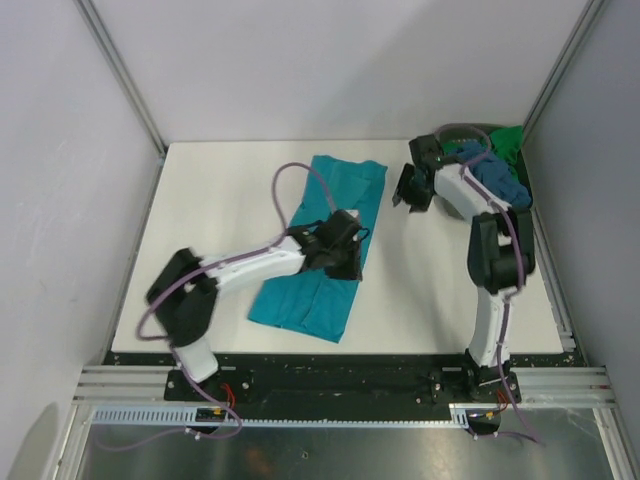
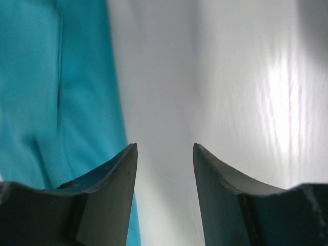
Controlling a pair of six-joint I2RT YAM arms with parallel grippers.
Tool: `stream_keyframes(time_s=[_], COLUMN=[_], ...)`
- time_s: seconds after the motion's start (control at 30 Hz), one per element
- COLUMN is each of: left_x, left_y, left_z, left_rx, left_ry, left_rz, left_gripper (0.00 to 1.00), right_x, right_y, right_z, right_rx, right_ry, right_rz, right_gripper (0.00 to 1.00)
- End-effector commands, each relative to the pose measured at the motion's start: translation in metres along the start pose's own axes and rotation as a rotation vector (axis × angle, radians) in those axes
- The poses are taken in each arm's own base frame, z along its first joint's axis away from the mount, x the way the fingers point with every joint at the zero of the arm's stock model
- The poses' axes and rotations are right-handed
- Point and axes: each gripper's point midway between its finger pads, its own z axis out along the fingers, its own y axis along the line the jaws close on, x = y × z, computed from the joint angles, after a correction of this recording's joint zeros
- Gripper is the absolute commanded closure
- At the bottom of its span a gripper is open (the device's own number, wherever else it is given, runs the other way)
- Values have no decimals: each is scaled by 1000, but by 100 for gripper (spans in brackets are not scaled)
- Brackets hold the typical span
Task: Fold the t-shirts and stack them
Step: Rotate the tshirt 90 degrees
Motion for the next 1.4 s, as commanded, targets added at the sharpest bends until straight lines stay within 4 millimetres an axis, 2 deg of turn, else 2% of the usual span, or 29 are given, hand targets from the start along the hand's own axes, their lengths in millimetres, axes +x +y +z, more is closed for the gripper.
stream_keyframes(time_s=[0.0, 0.17, 0.27, 0.43, 0.5, 0.7, 0.83, 0.97, 1.17, 1.37], left_x=[-13, 1, 12, 30, 35, 47, 54, 61, 73, 87], left_y=[20, 99, 132, 164, 173, 190, 199, 205, 198, 180], left_z=[-72, -106, -120, -125, -123, -110, -99, -83, -61, -45], left_rx=[46, -29, -49, -97, -115, -181, -230, -260, -263, -245], left_ry=[-144, -247, -298, -323, -321, -276, -236, -188, -126, -74], left_rz=[-42, -210, -280, -338, -348, -347, -348, -343, -323, -302], left_gripper=[62, 64, 65, 67, 68, 72, 75, 83, 90, 93], right_x=[75, 199, 264, 346, 365, 393, 395, 396, 397, 398], right_y=[32, 48, 52, 55, 55, 60, 62, 61, 54, 42], right_z=[-72, -110, -122, -133, -134, -131, -128, -125, -120, -116], right_rx=[-146, -211, -205, -203, -185, -176, -171, -162, -132, -93], right_ry=[17, 110, 157, 232, 240, 245, 230, 225, 211, 202], right_rz=[-15, -30, -47, -40, -42, -12, 14, 23, 18, -13], right_gripper=[49, 53, 55, 58, 59, 60, 60, 60, 61, 69])
